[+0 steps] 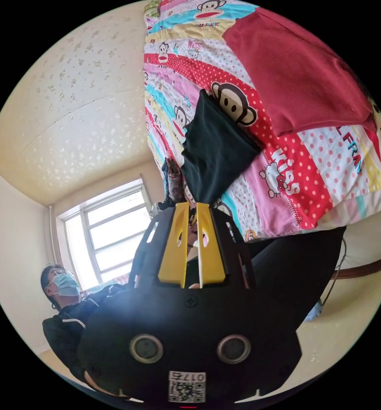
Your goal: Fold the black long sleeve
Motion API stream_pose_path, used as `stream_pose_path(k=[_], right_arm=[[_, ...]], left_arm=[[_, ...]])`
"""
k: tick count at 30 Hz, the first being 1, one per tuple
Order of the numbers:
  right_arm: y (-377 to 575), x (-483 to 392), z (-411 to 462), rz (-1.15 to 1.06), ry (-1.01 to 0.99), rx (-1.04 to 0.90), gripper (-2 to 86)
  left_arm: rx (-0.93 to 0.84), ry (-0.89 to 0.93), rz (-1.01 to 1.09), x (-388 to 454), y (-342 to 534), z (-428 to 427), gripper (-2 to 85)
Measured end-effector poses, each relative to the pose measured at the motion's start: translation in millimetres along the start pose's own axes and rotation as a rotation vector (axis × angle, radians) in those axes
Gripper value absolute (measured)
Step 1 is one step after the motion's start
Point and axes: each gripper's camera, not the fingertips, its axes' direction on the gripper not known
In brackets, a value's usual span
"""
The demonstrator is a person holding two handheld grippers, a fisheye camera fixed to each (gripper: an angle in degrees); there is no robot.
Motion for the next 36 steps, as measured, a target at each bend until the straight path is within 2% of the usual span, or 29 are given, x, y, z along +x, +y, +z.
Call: stream_pose_path(k=[2, 4, 9, 11, 14, 18, 21, 23, 26, 28, 32, 36], right_arm=[[-5.9, 1.2, 6.5, 0.02, 0.032, 0.022, 2.6], [-12.2, -1.2, 13.4, 0.003, 0.009, 0.039, 2.8], [-29.6, -6.0, 50.6, -0.057, -0.011, 0.009, 3.7], [-35.0, -0.7, 76.9, -0.064, 0.005, -0.034, 4.2], [-36.5, 11.4, 110.2, -0.056, -0.004, -0.081, 5.0], [-40.2, 20.0, 149.0, -0.058, -0.007, -0.171, 7.1], [-53.8, 11.0, 181.8, -0.078, 0.129, -0.235, 11.7], [-69.9, -9.8, 220.1, -0.162, 0.262, -0.294, 13.5], [-90.8, -39.8, 295.3, -0.295, 0.447, -0.451, 14.1], [-102.0, -62.9, 343.0, -0.382, 0.603, -0.443, 15.2], [-125.6, -106.9, 468.4, -0.549, 0.882, -0.456, 20.3], [-147.7, -106.2, 573.7, -0.612, 1.14, -0.507, 22.8]], left_arm=[[0.016, 0.106, -0.111, -26.1, 7.7, 1.7, 3.6], [0.059, 0.328, -0.236, -56.4, 20.1, -0.3, 4.9], [0.248, 0.387, -0.205, -88.9, 49.4, -45.3, 12.4], [0.213, 0.407, -0.203, -105.6, 54.3, -44.5, 13.7], [0.052, 0.405, -0.214, -126.5, 51.9, -13.3, 13.9], [-0.012, 0.477, -0.329, -136.8, 44.0, 23.3, 10.0], [-0.051, 0.444, -0.412, -139.8, 38.6, 26.3, 7.0], [-0.038, 0.474, -0.338, -129.0, 34.4, 15.6, 6.0], [0.003, 0.464, -0.09, -92.9, 34.4, -16.3, 5.7], [0.023, 0.451, 0.05, -66.7, 41.4, -35.5, 5.7], [0.033, 0.445, 0.135, -48.9, 47.1, -44.4, 5.7], [0.044, 0.419, 0.186, -44.2, 50.5, -44.3, 5.7]])
